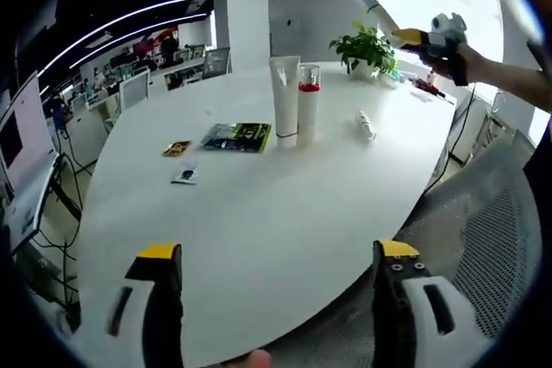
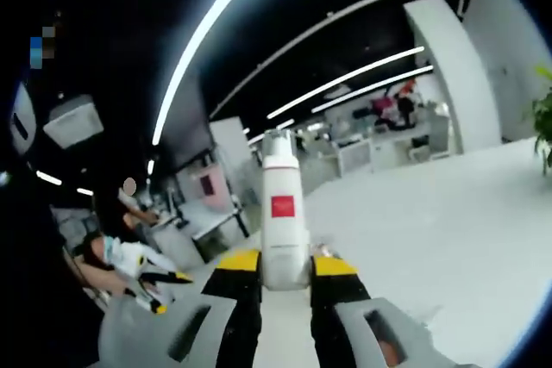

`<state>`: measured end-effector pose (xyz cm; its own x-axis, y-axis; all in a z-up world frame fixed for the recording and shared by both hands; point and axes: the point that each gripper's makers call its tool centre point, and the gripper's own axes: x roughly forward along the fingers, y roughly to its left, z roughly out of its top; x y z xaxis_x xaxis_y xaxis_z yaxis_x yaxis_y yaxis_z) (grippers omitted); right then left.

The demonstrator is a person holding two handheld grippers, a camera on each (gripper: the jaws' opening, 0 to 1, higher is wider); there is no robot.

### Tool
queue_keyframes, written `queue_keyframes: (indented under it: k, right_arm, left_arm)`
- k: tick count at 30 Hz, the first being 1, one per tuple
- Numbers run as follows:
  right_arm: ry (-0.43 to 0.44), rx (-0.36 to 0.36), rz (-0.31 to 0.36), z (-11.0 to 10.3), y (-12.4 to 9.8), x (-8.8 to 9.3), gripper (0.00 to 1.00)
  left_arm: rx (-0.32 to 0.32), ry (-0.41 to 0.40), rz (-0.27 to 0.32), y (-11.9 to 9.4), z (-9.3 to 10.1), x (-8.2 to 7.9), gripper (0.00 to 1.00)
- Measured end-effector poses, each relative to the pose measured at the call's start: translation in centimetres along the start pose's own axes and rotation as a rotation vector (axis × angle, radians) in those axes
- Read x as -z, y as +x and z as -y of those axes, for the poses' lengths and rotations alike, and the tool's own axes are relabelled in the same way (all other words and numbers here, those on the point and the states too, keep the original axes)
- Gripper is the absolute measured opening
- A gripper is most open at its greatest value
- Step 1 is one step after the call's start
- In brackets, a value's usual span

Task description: Arrange the skincare products in the storage area until every visible bottle or jar stands upright without overlapping.

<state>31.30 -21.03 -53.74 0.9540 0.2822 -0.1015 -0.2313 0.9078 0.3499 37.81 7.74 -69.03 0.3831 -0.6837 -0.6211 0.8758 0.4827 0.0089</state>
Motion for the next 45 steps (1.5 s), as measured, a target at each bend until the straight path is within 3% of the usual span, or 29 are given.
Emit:
queue_keyframes:
  k: [7,12,15,18,20,26,30,35,38,40,43,45]
  right_arm:
    - [0.071,-0.089,0.071,-3.0,0.0,-0.9,0.12]
    - [0.165,-0.214,0.164,-6.4,0.4,-2.1,0.12]
    - [0.168,-0.257,0.15,-8.1,1.0,-1.9,0.12]
    - [0.136,-0.311,0.1,-10.3,2.0,-0.9,0.12]
    - [0.14,-0.349,0.095,-11.5,2.4,-0.7,0.12]
    - [0.131,-0.424,0.086,-13.8,3.3,-0.6,0.12]
    - [0.128,-0.464,0.085,-14.5,3.5,-0.5,0.12]
    - [0.135,-0.512,0.089,-15.7,3.6,-0.2,0.12]
    - [0.11,-0.504,0.071,-16.1,3.9,0.3,0.12]
    - [0.07,-0.452,0.057,-15.6,4.5,0.7,0.12]
    - [0.002,-0.301,0.018,-13.7,5.8,1.6,0.12]
    - [-0.04,-0.246,0.011,-13.5,6.4,2.1,0.12]
  left_arm:
    - [0.024,-0.005,-0.001,0.1,0.4,-0.1,0.86]
    - [0.099,-0.158,0.055,-0.3,0.9,-1.3,0.86]
    - [0.166,-0.253,0.118,-0.8,2.1,-3.4,0.85]
    - [0.235,-0.321,0.238,-1.7,3.3,-7.6,0.85]
    - [0.275,-0.328,0.306,-2.7,4.2,-10.5,0.84]
    - [0.407,-0.33,0.46,-6.0,6.9,-16.9,0.78]
    - [0.467,-0.288,0.49,-7.8,8.4,-19.4,0.73]
    - [0.547,-0.27,0.522,-9.0,9.9,-21.7,0.59]
    - [0.546,-0.262,0.544,-9.2,10.3,-23.2,0.56]
    - [0.522,-0.258,0.551,-9.1,10.3,-23.8,0.54]
    - [0.417,-0.258,0.552,-8.2,9.6,-24.5,0.5]
    - [0.279,-0.222,0.513,-6.7,8.7,-24.2,0.48]
